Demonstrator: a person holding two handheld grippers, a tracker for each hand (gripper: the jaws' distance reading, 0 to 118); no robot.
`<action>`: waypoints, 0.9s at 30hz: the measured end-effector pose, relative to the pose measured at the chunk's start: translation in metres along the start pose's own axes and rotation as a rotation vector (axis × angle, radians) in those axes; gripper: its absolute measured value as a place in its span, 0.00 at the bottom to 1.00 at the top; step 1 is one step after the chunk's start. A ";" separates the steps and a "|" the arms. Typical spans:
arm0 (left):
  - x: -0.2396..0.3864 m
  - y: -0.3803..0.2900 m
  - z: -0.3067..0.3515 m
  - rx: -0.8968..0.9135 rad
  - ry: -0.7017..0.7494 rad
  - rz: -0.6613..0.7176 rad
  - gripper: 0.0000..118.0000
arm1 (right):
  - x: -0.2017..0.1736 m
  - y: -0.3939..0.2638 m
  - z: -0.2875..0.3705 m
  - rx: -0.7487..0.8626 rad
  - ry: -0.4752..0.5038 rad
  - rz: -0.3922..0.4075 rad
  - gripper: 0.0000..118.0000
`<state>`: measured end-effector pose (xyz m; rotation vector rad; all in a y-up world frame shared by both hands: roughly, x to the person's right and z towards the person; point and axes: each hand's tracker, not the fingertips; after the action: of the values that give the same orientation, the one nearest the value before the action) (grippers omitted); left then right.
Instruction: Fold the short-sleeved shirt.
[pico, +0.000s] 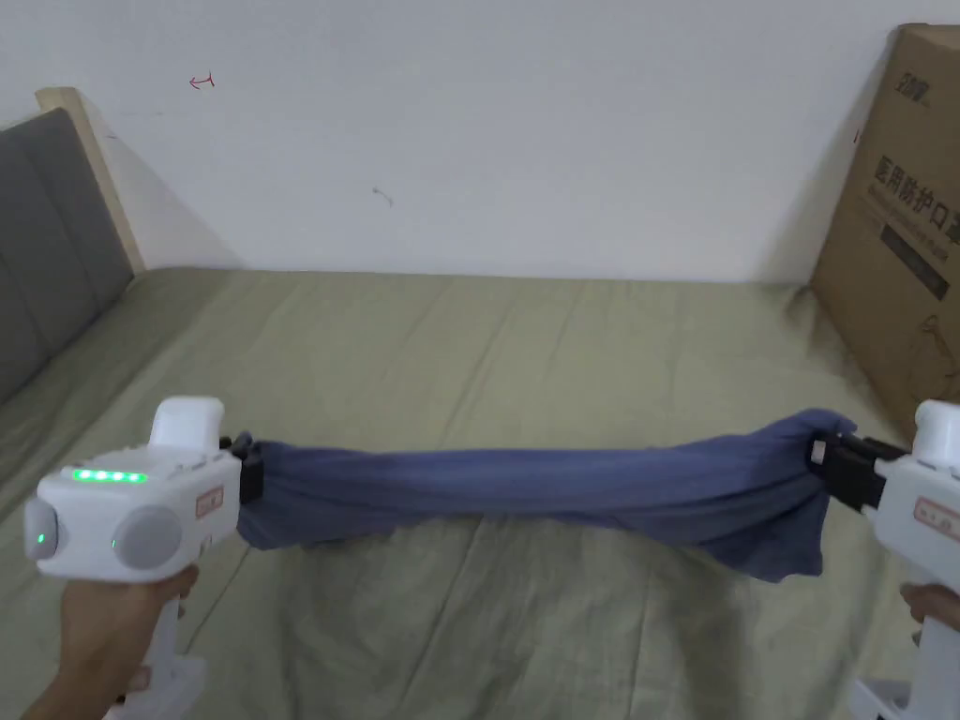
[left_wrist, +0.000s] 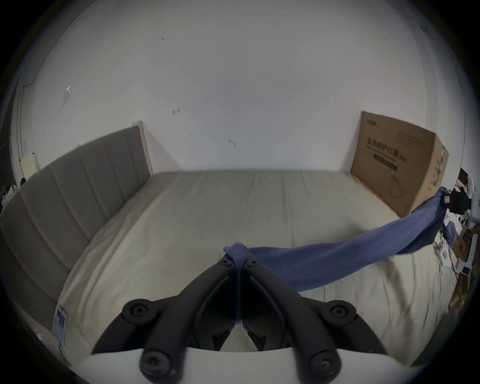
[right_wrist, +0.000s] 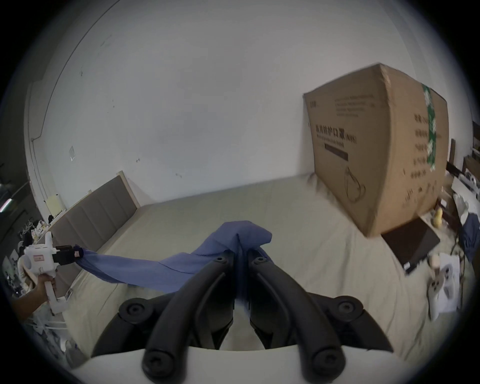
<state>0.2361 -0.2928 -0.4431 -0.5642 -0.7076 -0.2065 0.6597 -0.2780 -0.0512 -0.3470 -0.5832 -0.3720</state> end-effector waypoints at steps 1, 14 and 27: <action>-0.001 -0.014 0.010 -0.004 -0.002 0.003 0.02 | -0.001 -0.012 0.014 -0.014 0.004 -0.010 0.07; -0.023 -0.168 0.103 -0.190 0.027 0.032 0.02 | -0.013 -0.160 0.146 -0.195 -0.017 -0.065 0.07; -0.027 -0.257 0.114 -0.390 0.074 0.100 0.02 | -0.012 -0.260 0.157 -0.469 -0.155 -0.120 0.08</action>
<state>0.0591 -0.4431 -0.2828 -0.9570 -0.5679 -0.2729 0.4648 -0.4379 0.1191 -0.7988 -0.6682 -0.6027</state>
